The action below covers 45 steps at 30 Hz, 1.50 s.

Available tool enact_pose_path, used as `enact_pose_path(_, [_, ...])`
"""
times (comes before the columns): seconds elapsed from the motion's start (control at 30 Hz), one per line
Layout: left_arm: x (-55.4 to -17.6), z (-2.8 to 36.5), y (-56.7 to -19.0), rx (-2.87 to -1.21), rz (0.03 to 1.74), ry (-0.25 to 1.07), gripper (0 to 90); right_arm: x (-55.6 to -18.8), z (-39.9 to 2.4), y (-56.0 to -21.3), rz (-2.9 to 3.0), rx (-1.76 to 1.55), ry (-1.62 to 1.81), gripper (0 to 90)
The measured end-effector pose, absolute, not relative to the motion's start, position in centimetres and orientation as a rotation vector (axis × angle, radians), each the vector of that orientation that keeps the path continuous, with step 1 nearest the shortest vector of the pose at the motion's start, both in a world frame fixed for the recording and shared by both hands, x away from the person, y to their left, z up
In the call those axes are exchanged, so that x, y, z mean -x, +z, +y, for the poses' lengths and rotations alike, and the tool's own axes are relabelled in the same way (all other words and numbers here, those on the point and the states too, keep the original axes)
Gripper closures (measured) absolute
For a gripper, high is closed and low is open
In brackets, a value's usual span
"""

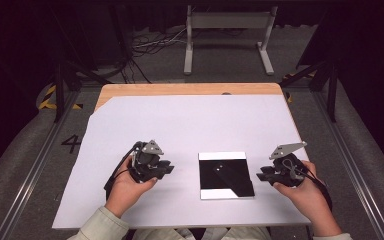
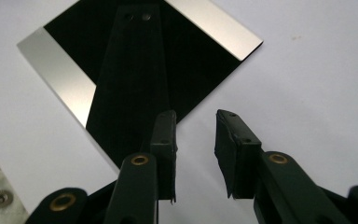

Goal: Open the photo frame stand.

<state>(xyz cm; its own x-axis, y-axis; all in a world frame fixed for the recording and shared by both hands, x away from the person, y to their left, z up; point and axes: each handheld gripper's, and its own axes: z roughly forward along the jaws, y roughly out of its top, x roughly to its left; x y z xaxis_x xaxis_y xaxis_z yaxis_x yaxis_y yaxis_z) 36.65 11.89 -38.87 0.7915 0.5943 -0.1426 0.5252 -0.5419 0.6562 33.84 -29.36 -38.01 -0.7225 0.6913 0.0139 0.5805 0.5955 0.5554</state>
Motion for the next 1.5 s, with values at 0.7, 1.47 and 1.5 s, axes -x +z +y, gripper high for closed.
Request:
enact_pose_path(0.7, [-37.0, 11.9, -39.3, -2.274, 0.835, 0.125, 73.5, -32.8, -28.5, -39.9, 2.796, -0.998, 0.613, 69.3])
enact_pose_path(1.47, [-37.2, 11.9, -39.4, -2.275, 0.836, 0.121, 73.5, -31.7, -26.4, -41.1, 2.896, -0.890, 0.493, 81.6])
enact_pose_path(1.5, [-37.2, 11.9, -39.4, -2.274, 0.838, 0.121, 73.4, -31.7, -26.2, -41.1, 2.893, -0.885, 0.477, 82.0])
